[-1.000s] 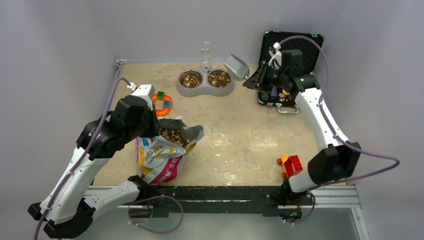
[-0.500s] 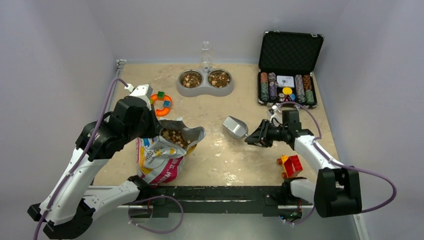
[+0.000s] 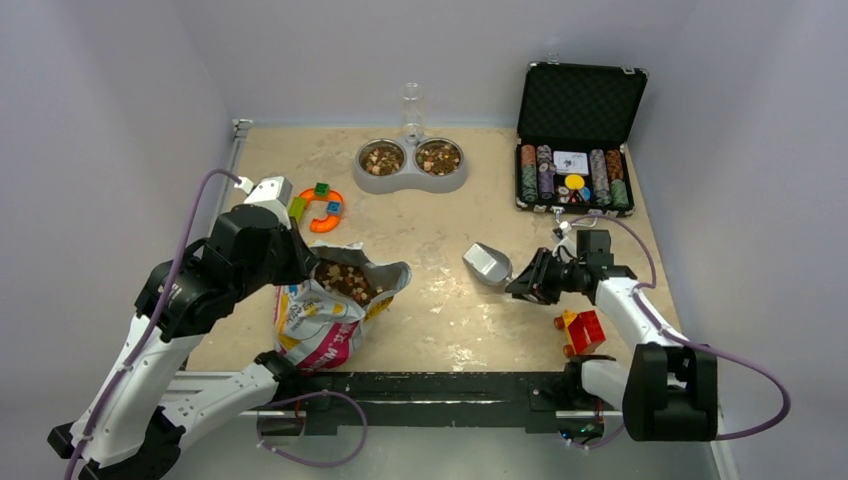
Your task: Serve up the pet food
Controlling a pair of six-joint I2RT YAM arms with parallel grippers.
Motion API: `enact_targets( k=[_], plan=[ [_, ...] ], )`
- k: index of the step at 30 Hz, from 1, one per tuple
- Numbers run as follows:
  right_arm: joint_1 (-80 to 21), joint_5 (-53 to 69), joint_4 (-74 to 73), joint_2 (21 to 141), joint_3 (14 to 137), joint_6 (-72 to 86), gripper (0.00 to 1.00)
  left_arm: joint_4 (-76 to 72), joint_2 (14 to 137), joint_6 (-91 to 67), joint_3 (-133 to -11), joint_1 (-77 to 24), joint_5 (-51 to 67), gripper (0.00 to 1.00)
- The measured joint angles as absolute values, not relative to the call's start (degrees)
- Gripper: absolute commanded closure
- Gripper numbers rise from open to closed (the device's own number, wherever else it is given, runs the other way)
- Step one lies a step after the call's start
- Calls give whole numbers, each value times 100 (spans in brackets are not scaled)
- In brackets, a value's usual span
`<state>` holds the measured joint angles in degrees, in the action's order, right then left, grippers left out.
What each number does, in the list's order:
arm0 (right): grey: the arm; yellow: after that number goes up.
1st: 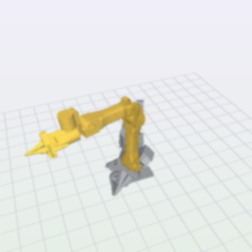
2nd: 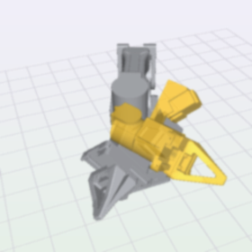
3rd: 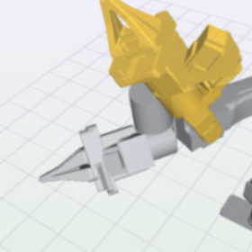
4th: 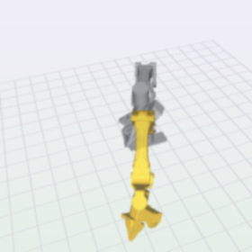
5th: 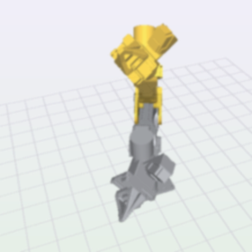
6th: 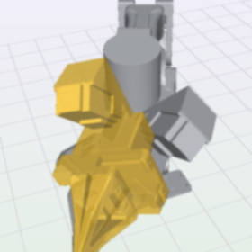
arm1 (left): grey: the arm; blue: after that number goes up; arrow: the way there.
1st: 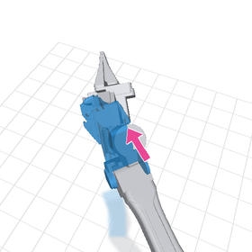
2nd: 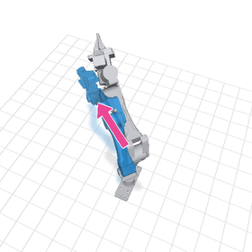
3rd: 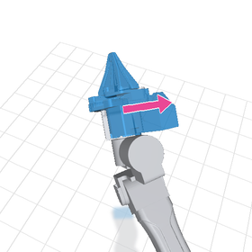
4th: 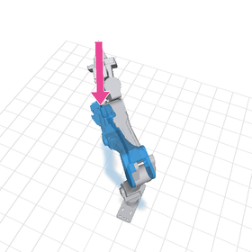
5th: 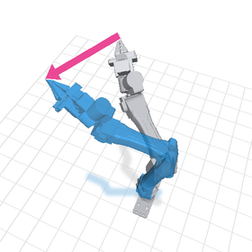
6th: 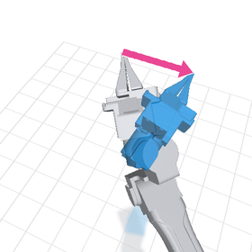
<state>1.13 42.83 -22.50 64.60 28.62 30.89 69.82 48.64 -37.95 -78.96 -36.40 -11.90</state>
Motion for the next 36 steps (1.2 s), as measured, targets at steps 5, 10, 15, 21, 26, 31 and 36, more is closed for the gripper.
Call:
enact_targets(
  k=[5, 10, 15, 21, 26, 31, 36],
  plan=[
    [130, 3430, -3138, 6569, 3540, 2775, 31, 7000, 4816, -3791, -7889, -3640, -1227, 100],
    [43, 2589, -3879, 6711, 4508, 2366, 21, 7008, 4803, -3791, -7889, -3640, -1225, 100],
    [-1037, 1146, -4659, 6713, 5747, 2001, 22, 7008, 4799, -3795, -7885, -3640, -1221, 100],
    [-3647, 670, -4484, 7011, 7212, 1245, 23, 7008, 4801, -3795, -7885, -3638, -1186, 100],
    [-5116, 897, -3955, 7942, 8221, 790, 24, 7011, 4792, -3850, -7883, -3638, -1190, 100],
    [-5804, 740, -3723, 9198, 9244, 635, 28, 7052, 4764, -3903, -7883, -3638, -1146, 100],
    [-5999, 696, -3562, 9701, 9393, 722, 54, 7074, 4751, -3966, -7883, -3640, -1085, 100]
  ],
)
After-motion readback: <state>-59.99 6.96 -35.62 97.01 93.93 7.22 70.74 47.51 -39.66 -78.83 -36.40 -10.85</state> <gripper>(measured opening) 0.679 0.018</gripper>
